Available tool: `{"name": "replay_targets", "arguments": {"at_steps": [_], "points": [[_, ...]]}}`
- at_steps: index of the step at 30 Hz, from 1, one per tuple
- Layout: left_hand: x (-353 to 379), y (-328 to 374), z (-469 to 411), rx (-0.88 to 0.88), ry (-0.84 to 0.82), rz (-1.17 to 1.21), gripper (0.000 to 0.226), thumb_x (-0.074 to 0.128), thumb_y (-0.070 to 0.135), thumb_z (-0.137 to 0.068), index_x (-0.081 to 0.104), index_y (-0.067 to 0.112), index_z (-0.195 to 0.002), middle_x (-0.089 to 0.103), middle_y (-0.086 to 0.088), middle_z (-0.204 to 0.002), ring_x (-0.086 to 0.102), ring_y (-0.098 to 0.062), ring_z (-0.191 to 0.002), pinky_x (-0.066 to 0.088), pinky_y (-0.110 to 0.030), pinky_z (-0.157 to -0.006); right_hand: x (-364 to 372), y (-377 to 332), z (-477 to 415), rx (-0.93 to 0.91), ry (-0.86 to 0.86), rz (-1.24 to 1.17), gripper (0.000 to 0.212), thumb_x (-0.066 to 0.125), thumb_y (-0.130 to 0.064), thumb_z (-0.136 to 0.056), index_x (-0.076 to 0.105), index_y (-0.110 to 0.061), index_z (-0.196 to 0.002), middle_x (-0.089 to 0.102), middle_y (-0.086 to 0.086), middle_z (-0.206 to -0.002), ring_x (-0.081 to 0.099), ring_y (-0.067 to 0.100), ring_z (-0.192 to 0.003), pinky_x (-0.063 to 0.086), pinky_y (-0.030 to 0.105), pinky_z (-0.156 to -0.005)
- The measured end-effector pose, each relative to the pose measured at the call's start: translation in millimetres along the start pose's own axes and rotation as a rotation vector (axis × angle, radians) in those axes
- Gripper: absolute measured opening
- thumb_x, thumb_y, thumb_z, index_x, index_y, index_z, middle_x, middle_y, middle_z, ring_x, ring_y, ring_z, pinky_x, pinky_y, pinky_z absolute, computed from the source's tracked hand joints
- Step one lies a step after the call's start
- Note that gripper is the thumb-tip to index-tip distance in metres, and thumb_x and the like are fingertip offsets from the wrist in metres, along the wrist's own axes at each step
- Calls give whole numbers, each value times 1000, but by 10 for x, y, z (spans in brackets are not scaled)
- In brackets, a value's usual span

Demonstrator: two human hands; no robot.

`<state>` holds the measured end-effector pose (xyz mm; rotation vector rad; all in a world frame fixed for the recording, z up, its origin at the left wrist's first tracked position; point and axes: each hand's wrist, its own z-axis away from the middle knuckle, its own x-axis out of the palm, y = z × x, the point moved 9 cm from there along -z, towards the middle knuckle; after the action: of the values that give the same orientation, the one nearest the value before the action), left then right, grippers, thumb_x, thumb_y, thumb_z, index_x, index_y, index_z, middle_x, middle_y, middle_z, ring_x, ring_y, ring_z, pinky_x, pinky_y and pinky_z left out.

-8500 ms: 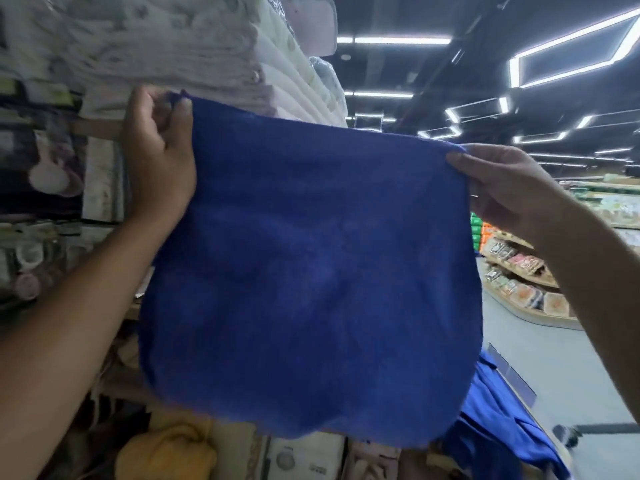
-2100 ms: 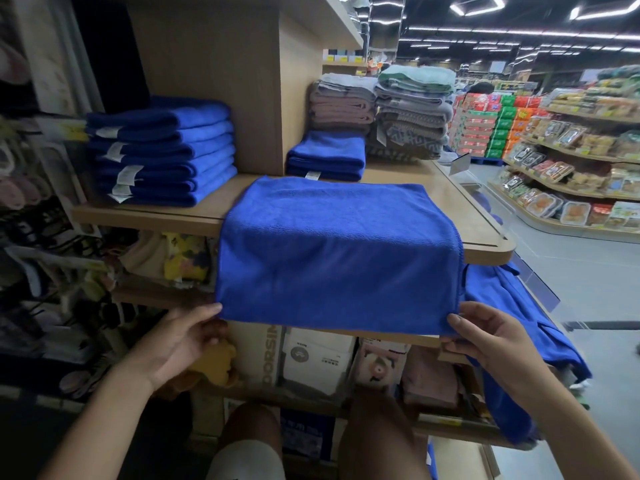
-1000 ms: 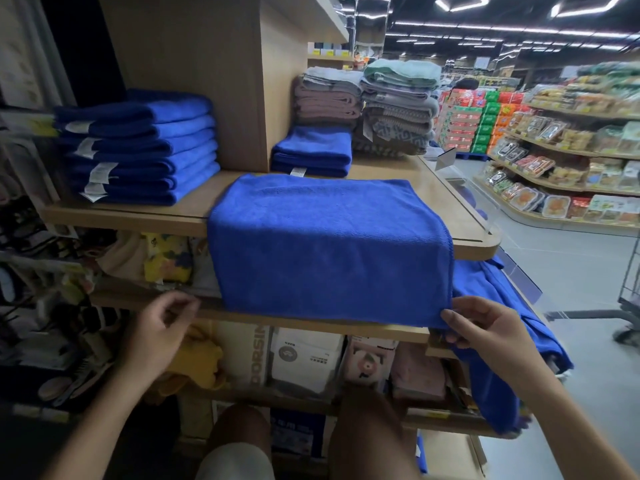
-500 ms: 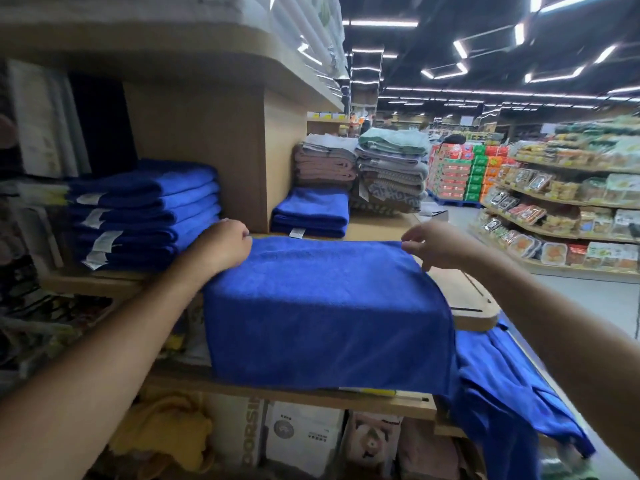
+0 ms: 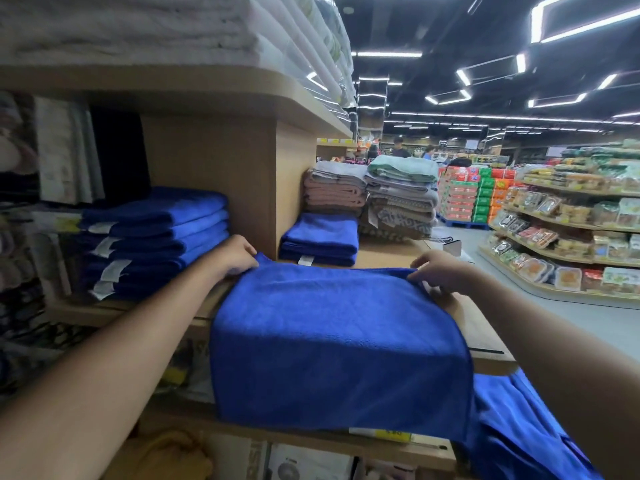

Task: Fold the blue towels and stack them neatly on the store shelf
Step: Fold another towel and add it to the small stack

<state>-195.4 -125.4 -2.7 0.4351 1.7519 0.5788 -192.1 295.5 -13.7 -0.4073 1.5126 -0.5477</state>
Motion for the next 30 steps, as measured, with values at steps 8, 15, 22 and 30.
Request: {"name": "replay_targets", "arguments": {"at_steps": [8, 15, 22, 30], "points": [[-328, 52, -185, -7, 222, 433, 8, 70, 6, -87, 73, 13, -90, 69, -10, -87, 63, -20, -81, 51, -32, -75, -348, -227, -69, -19, -35, -39, 15, 57, -8, -96, 65, -6, -83, 38, 3, -63, 29, 14, -49, 22, 21, -43], [-771, 451, -396, 16, 365, 763, 15, 63, 7, -93, 61, 19, -103, 63, -7, -104, 59, -21, -93, 53, -39, -84, -1065, -713, -150, -236, 402, -253, 16, 58, -2, -92, 71, -7, -100, 59, 2, -72, 49, 12, -58, 34, 12, -32], [-779, 530, -376, 38, 316, 854, 14, 61, 11, -94, 59, 24, -99, 62, 0, -104, 59, -18, -96, 48, -35, -74, -1157, -694, -95, -265, 446, -292, 15, 58, -7, -94, 67, -12, -105, 62, 1, -75, 53, 13, -59, 36, 12, -33], [-866, 489, 243, 208, 194, 939, 24, 56, 1, -92, 63, 24, -93, 65, 4, -93, 63, -12, -83, 52, -27, -73, -1077, -481, 598, -369, 279, -313, 8, 61, -12, -99, 67, -16, -99, 62, 2, -74, 52, 11, -56, 40, 24, -50]]}}
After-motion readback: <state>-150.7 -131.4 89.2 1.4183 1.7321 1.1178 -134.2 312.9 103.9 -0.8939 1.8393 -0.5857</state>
